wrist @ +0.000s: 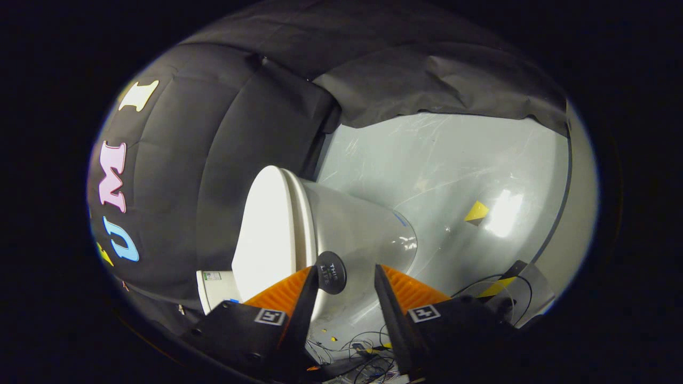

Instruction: Open the toilet lid.

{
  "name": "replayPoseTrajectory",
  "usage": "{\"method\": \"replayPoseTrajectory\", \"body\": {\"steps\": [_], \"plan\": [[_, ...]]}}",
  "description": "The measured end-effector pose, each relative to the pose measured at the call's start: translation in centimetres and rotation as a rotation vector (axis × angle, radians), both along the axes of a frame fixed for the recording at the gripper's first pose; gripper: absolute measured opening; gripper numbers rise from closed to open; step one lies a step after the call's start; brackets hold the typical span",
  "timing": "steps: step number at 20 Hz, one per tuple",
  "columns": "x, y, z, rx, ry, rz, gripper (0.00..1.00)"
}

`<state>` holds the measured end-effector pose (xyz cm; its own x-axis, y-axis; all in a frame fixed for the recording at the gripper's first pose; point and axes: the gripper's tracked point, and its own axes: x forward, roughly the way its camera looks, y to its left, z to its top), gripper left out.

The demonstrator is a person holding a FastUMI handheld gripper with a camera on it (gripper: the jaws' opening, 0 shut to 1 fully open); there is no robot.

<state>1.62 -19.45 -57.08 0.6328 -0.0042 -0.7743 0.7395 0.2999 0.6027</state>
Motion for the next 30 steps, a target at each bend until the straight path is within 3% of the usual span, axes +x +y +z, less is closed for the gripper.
{"method": "replayPoseTrajectory", "body": {"steps": [4,5,6,8,10,18,30], "plan": [[0.7,0.1,-0.1,0.047,-0.035,-0.018,0.26],[1.5,2.0,-2.2,0.055,-0.054,-0.036,0.24],[0.9,0.1,0.2,0.065,-0.058,-0.034,0.16],[0.9,0.2,0.6,0.054,-0.071,-0.012,0.15],[0.5,0.1,0.9,0.033,-0.074,0.000,0.05],[1.4,0.2,3.3,-0.083,-0.066,0.059,0.05],[4.9,3.3,15.6,-0.380,-0.175,0.173,0.05]]}}
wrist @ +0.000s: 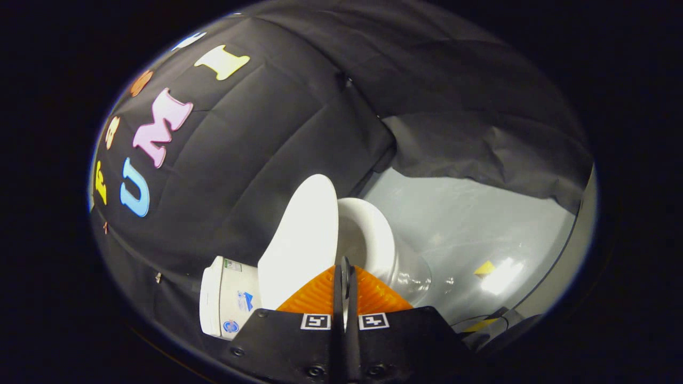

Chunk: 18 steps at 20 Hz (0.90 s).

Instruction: Open the toilet lid.

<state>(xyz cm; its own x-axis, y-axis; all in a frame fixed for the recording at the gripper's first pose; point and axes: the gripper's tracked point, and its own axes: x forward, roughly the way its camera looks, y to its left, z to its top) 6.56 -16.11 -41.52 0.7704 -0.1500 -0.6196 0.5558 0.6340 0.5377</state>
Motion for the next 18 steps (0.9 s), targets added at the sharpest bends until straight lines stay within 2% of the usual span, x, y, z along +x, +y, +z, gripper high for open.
{"method": "replayPoseTrajectory", "body": {"steps": [7,18], "plan": [[4.6,5.6,8.3,-0.130,-0.139,0.119,0.05],[7.1,14.0,15.5,-0.338,-0.156,0.227,0.05]]}}
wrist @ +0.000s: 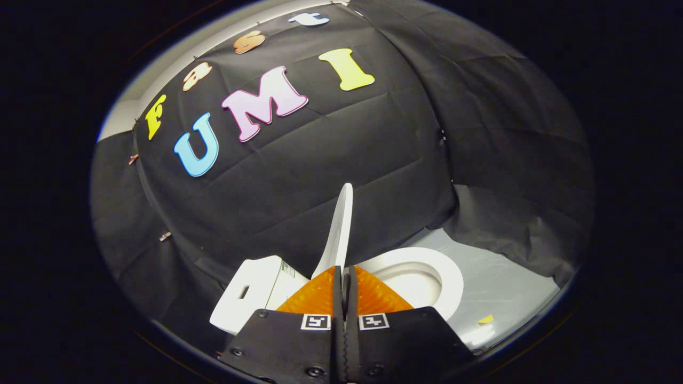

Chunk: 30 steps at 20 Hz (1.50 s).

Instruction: Open the toilet lid.

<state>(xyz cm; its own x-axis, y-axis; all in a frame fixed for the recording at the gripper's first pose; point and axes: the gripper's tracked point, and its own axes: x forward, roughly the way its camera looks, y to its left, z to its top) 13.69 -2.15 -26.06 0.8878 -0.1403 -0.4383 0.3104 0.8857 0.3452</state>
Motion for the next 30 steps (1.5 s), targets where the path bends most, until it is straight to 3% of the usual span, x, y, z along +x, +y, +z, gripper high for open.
{"method": "replayPoseTrajectory", "body": {"steps": [18,30], "plan": [[2.2,13.8,5.1,-0.349,-0.019,0.178,0.05],[3.8,25.4,5.4,-0.428,-0.046,0.329,0.06]]}}
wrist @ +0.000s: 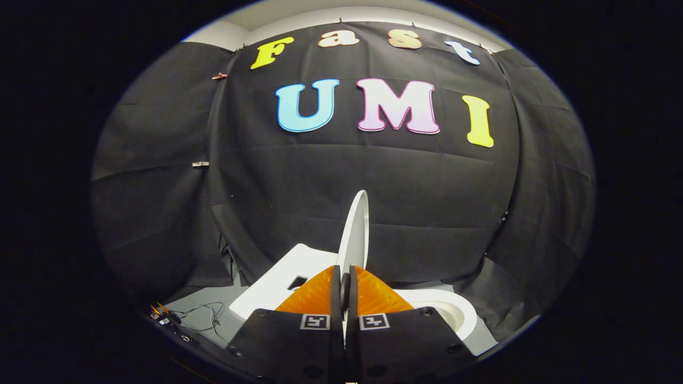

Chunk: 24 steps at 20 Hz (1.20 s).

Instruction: Open the toilet lid.

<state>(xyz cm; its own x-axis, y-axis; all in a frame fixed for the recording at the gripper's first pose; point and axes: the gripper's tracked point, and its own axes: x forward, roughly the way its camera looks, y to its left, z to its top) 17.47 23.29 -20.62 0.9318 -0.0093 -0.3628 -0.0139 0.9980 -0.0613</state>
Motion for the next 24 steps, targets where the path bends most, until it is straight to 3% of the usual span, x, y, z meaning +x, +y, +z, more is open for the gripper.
{"method": "replayPoseTrajectory", "body": {"steps": [12,14,21,24], "plan": [[1.0,6.3,-1.6,-0.026,0.020,0.083,0.06],[0.7,7.0,-1.4,0.009,0.020,0.101,0.20],[-0.7,7.1,1.0,0.027,-0.013,0.127,0.96],[-1.7,6.5,2.4,0.049,-0.032,0.134,1.00]]}}
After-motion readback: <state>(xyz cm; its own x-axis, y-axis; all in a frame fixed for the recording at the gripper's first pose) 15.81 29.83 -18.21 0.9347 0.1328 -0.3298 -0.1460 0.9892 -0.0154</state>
